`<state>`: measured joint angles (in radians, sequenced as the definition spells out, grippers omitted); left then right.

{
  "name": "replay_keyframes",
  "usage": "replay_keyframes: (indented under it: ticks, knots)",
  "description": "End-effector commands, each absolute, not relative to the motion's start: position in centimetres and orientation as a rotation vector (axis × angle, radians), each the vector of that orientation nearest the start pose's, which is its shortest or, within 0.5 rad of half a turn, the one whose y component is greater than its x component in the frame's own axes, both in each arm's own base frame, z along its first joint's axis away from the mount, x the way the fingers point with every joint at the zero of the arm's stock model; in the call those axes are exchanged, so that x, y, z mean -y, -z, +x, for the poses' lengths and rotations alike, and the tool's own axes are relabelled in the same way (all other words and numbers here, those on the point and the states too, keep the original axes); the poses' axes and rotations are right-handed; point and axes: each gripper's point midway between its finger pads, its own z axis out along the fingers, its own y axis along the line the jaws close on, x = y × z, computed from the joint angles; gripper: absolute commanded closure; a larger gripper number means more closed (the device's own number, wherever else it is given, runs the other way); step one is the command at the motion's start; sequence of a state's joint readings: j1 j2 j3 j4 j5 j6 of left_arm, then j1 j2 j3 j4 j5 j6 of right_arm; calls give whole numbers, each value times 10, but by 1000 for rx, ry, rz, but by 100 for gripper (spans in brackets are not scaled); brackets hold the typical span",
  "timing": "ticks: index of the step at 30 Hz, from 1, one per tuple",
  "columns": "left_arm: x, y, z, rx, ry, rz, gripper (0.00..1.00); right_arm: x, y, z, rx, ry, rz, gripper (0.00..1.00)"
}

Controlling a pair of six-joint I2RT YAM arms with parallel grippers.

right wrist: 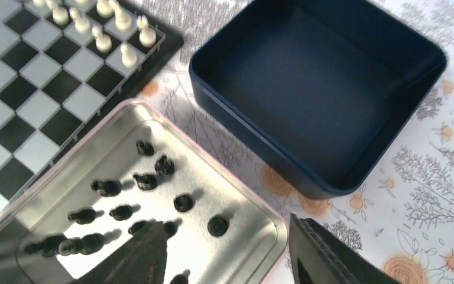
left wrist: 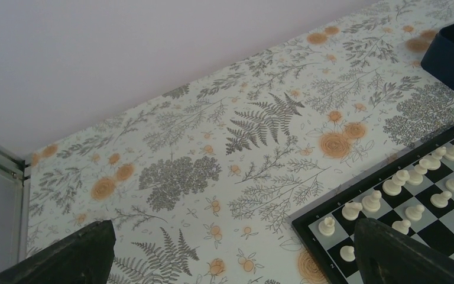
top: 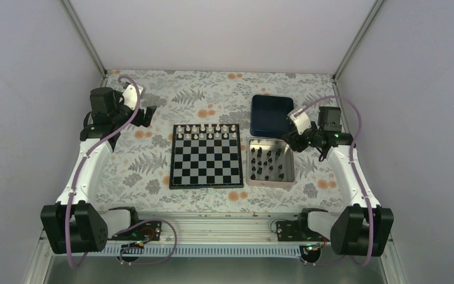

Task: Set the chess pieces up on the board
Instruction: Pick up the chess piece from the storage box.

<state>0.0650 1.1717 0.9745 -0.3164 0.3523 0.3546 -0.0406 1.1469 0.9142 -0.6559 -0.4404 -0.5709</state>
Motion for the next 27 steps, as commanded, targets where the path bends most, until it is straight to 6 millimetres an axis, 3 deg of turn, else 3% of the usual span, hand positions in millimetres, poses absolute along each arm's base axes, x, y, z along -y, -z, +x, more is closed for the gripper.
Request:
replay_keyframes:
  ticks: [1, 3, 10, 20, 27]
  knots:
    - [36, -260, 381, -1961, 111, 513, 0, -57, -159, 304, -2328, -268, -805, 51]
    - [36, -260, 381, -1957, 115, 514, 0, -62, -147, 299, -2376, -319, -825, 56]
    - [38, -254, 382, -1964, 130, 523, 0, -70, -102, 294, -2504, -298, -894, 56]
    - [37, -247, 381, -1975, 113, 532, 0, -65, -66, 305, -2604, -269, -868, 61]
    - [35, -245, 381, -1979, 103, 532, 0, -68, -57, 308, -2607, -277, -878, 61]
